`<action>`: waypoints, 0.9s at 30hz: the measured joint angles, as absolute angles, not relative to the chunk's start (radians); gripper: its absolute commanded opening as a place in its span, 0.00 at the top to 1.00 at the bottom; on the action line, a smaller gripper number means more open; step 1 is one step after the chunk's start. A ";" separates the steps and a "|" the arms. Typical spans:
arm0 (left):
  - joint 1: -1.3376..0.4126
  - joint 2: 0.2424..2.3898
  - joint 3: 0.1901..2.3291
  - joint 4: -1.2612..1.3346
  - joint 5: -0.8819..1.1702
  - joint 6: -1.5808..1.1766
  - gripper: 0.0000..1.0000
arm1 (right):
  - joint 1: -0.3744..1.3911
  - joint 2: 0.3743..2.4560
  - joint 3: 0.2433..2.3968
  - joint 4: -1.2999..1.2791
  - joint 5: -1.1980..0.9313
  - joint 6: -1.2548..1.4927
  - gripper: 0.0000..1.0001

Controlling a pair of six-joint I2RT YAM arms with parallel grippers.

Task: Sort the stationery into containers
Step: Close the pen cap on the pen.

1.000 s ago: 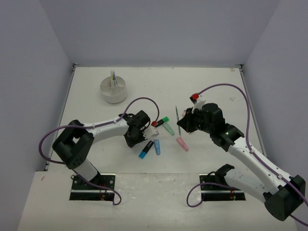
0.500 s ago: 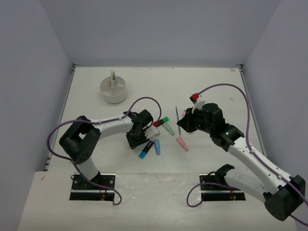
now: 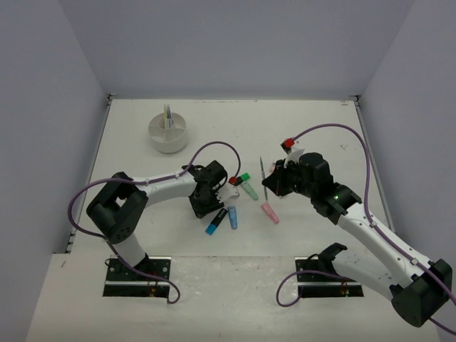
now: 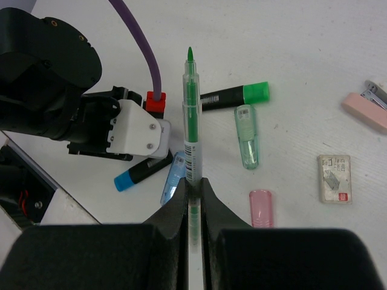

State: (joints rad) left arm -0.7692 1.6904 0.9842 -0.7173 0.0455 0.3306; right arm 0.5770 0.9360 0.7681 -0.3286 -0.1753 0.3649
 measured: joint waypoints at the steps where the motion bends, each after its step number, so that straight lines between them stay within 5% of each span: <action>1: -0.769 1.695 0.988 -0.719 0.045 0.331 0.61 | 0.577 0.936 0.768 -0.329 -0.175 0.365 1.00; 9: -0.768 1.750 1.050 -0.734 0.052 0.336 1.00 | 0.577 0.936 0.768 -0.329 -0.175 0.365 1.00; 20: -0.763 1.754 1.118 -0.773 0.032 0.285 1.00 | 0.577 0.928 0.763 -0.319 -0.183 0.365 1.00; 27: -0.708 1.534 1.304 -0.664 0.017 0.057 1.00 | 0.576 0.781 0.653 -0.140 -0.436 0.394 1.00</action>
